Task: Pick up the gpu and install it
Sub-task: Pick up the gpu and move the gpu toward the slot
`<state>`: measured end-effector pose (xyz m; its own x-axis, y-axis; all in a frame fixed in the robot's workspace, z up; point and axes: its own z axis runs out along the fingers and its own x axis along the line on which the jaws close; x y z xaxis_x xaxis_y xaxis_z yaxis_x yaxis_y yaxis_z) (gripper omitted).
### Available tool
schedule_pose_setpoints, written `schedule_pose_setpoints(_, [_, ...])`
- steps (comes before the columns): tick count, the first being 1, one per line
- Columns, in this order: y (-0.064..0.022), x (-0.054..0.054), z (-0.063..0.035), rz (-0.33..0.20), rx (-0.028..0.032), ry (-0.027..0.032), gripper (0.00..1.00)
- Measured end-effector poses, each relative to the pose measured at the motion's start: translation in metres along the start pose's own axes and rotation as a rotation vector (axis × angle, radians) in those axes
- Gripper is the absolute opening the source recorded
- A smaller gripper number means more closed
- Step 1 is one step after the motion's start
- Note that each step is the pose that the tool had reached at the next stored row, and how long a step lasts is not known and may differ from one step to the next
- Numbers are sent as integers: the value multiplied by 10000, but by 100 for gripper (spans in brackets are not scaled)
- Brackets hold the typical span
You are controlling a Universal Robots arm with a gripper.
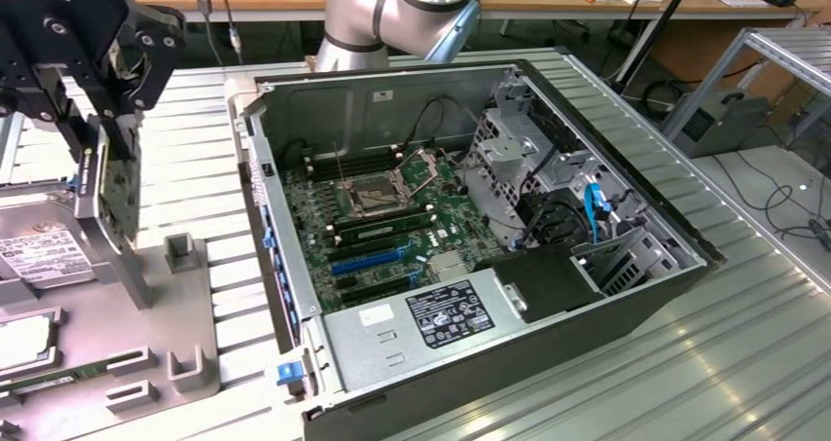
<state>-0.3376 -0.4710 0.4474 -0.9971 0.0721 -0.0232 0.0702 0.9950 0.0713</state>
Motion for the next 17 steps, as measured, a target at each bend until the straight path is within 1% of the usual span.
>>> schedule_pose_setpoints(2, [2,-2,-24,1,-27,3,27])
schedule_pose_setpoints(3, [4,-35,-22,2,-52,18,27])
schedule_pose_setpoints(4, [8,-94,-21,5,-63,42,27])
schedule_pose_setpoints(5, [10,-123,-20,5,-73,53,27])
schedule_pose_setpoints(6, [14,-178,-19,7,-91,73,27])
schedule_pose_setpoints(8, [19,-248,-17,10,-105,98,27])
schedule_pose_setpoints(9, [24,-314,-15,11,-116,123,27])
schedule_pose_setpoints(10, [26,-351,-13,12,-124,135,27])
schedule_pose_setpoints(15, [35,-471,-10,16,-133,167,27])
schedule_pose_setpoints(17, [40,-543,-8,16,-135,184,27])
